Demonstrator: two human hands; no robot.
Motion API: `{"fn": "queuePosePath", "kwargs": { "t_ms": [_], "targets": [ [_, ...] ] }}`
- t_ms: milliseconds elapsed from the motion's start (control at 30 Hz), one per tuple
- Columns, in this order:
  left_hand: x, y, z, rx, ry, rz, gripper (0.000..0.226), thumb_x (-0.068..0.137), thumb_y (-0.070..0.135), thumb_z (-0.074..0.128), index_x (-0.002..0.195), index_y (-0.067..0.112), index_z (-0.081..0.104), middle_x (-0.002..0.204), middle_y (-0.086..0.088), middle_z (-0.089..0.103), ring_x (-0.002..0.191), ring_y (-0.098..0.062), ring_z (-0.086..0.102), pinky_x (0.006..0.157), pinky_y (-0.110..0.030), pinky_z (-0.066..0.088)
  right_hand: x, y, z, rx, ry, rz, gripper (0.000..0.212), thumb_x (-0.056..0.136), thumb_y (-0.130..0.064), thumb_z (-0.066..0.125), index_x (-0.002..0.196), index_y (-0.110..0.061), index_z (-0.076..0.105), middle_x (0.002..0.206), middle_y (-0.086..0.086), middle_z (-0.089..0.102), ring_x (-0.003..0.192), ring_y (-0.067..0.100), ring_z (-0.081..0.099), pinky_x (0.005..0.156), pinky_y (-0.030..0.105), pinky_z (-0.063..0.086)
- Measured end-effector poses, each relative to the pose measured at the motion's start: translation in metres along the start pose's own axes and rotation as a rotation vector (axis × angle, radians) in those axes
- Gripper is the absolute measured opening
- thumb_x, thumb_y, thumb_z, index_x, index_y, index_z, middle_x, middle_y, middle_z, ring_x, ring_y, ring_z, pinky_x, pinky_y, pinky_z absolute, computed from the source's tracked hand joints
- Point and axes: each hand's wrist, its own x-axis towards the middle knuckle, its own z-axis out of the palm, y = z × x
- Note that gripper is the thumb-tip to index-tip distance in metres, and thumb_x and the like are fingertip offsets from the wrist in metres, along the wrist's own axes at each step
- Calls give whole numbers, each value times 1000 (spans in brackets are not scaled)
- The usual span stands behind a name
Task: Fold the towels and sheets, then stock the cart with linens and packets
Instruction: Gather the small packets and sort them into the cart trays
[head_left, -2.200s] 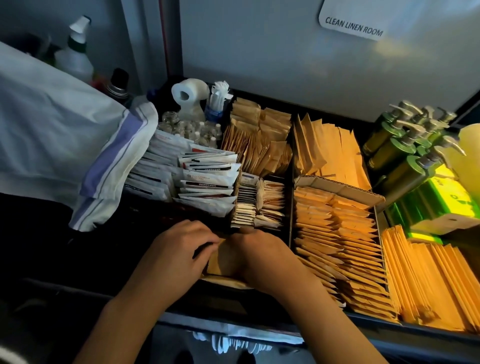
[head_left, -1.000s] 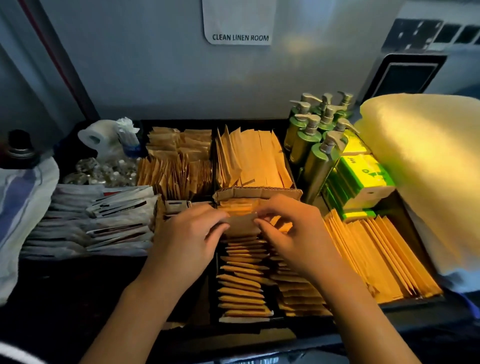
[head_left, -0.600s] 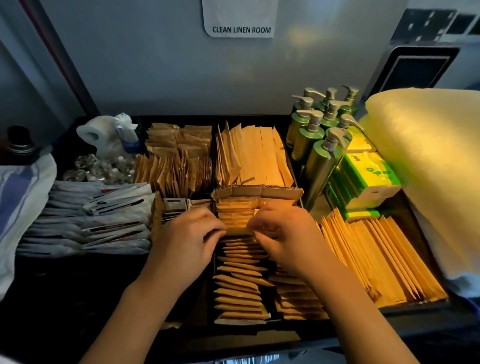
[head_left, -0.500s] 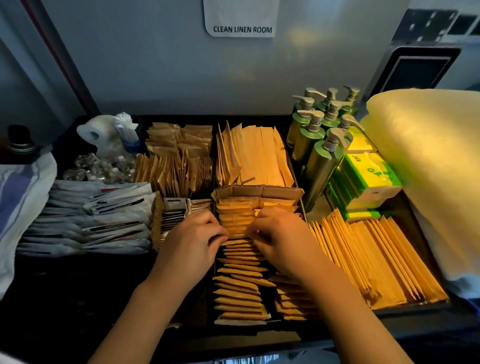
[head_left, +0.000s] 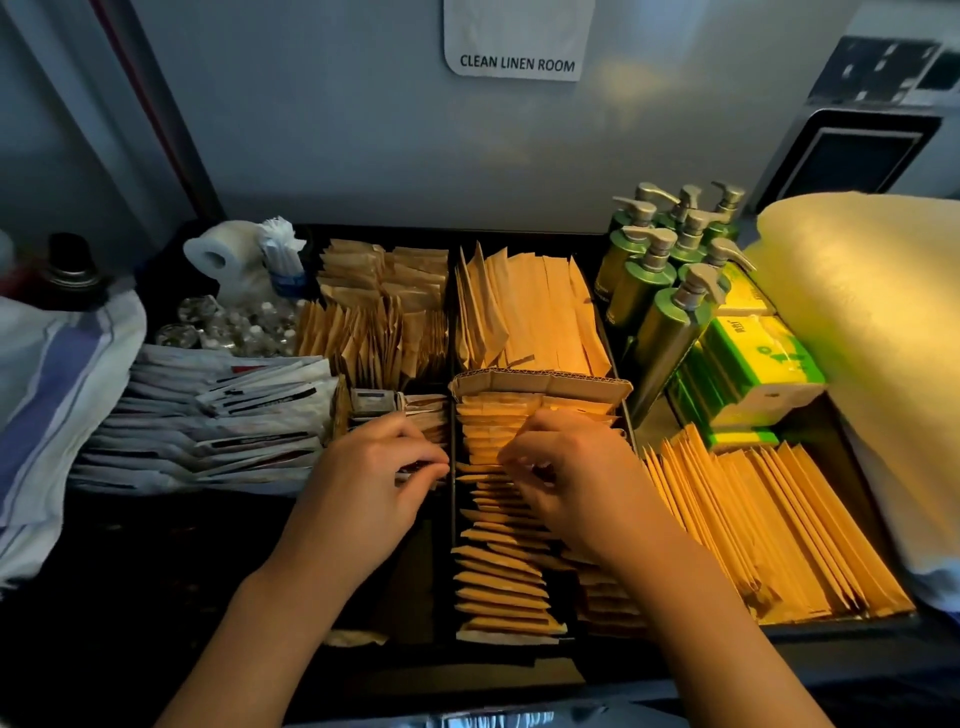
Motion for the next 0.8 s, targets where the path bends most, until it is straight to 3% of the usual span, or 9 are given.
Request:
{"fn": "queuePosePath", "kwargs": {
  "t_ms": [200,467,567,667,800],
  "targets": [
    [-43,-33,-37,-16,60,-21,13,84,22,80,96,29,81,93,21,65,89,-4,66,76,-28,55,3,-59,22,94,-131,-236,21,94,-39,69,113,-32,74,109,-14,63,102,5,57,87,33,53],
    [-96,-63,-51,-86,62,-71,14,84,23,81,97,29,80,96,22,62,91,-3,67,79,-16,51,9,-101,60,112,-400,-338,49,83,-63,72,121,-32,71,115,-18,63,101,3,59,85,31,54],
    [-108,-70,-56,-98,34,-91,14,85,22,81,98,27,81,96,21,63,92,-3,67,80,-17,52,12,-107,69,80,-447,-331,40,86,-54,72,118,-31,72,114,-14,64,99,9,61,83,35,55],
    [-115,-71,-60,-108,4,-116,15,86,24,81,101,28,80,99,21,63,96,-3,66,82,-20,52,14,-111,74,10,-440,-324,21,88,-39,67,106,-29,73,100,-10,66,90,12,59,78,39,54],
    [-114,-69,-65,-129,-14,-112,20,87,30,80,107,31,78,103,22,64,102,-3,65,87,-17,50,12,-110,68,54,-351,-294,19,88,-35,65,104,-28,73,96,-10,67,87,10,60,77,39,53]
  ]
}}
